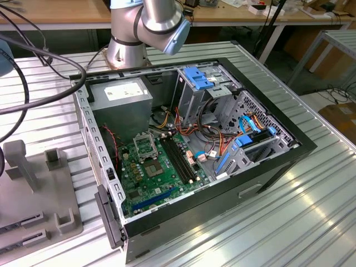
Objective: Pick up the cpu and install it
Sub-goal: 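Pick up the cpu and move it towards the insertion slot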
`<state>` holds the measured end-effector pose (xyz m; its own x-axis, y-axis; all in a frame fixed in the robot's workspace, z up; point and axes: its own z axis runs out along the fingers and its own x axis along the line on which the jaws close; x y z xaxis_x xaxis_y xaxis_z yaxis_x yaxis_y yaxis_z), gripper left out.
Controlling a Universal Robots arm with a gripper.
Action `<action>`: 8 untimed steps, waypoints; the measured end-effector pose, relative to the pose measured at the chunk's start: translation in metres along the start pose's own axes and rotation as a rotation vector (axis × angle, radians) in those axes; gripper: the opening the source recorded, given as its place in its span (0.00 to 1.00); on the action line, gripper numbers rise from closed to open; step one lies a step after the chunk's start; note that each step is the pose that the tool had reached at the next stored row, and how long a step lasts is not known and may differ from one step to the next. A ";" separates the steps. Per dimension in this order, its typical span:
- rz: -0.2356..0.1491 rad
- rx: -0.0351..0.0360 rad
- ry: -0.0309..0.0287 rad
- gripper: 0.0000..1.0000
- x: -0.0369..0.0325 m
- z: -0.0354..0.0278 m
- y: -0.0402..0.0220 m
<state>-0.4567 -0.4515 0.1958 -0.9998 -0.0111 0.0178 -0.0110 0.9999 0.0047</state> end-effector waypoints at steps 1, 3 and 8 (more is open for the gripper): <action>0.000 0.0000 0.0001 0.47 0.0000 0.0003 0.0000; 0.000 0.0001 0.0002 0.47 0.0000 0.0008 0.0000; 0.000 0.0001 0.0002 0.47 0.0000 0.0010 0.0000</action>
<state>-0.4568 -0.4516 0.1948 -0.9998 -0.0111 0.0179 -0.0110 0.9999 0.0046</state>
